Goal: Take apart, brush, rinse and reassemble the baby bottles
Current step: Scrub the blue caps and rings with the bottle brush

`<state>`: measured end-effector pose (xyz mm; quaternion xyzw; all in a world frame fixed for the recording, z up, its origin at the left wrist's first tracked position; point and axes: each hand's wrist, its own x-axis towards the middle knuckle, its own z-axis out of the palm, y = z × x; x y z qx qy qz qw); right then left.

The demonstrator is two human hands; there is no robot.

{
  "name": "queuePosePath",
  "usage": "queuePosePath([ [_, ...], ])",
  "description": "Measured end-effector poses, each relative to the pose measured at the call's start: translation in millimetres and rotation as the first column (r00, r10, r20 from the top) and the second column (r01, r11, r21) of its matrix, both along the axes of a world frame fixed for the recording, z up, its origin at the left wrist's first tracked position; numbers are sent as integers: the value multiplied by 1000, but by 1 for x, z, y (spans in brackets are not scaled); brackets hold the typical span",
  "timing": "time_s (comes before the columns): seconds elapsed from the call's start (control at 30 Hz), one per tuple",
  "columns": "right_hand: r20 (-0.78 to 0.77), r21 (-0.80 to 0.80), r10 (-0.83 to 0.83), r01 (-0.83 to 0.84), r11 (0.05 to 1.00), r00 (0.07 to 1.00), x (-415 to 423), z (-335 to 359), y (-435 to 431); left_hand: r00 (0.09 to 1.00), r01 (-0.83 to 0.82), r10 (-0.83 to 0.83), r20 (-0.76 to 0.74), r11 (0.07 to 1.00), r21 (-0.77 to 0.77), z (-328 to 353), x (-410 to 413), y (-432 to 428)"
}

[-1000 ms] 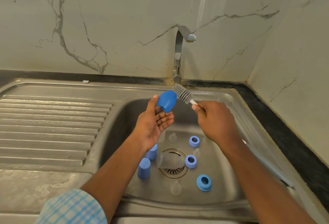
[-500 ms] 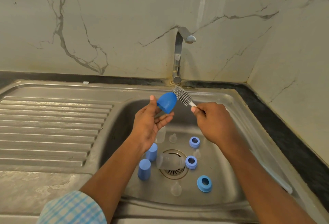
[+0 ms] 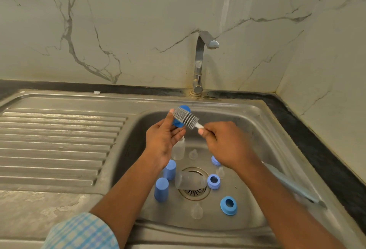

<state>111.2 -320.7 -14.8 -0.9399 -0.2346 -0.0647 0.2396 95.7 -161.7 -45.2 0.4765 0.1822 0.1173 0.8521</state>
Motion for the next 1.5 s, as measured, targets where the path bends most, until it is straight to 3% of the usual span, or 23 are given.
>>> queuePosePath([
  [0.07,28,-10,-5,6,1000,1000,0,0,3,1000,9,-9,-1,999,-43,2,1,2],
  [0.27,91,42,-224,221,974,970,12,4,-14,997,80,-80,2,997,-20,2,-1,-9],
  [0.37,65,68,-124,120,990,990,10,5,-15,998,54,-53,15,997,-57,2,0,-6],
  [0.47,19,-7,-2,2,1000,1000,3,6,-7,999,45,-43,21,993,-108,2,0,-1],
  [0.63,80,98,-152,144,985,985,17,3,-18,996,94,-93,16,991,-100,0,0,-7],
  [0.8,4,24,18,-18,1000,1000,5,4,-8,998,66,-60,32,977,-202,2,0,0],
  [0.97,68,104,-141,133,986,988,16,3,-17,990,138,-137,24,963,-233,3,0,-3],
  [1.07,53,107,-91,85,991,994,14,2,-17,984,176,-177,15,953,-247,3,-2,-3],
  [1.33,61,117,-82,74,990,995,11,4,-15,973,231,-231,19,971,-53,2,-2,-6],
  [1.5,36,92,-93,89,992,995,11,5,-17,987,162,-162,1,986,33,2,0,-7],
])
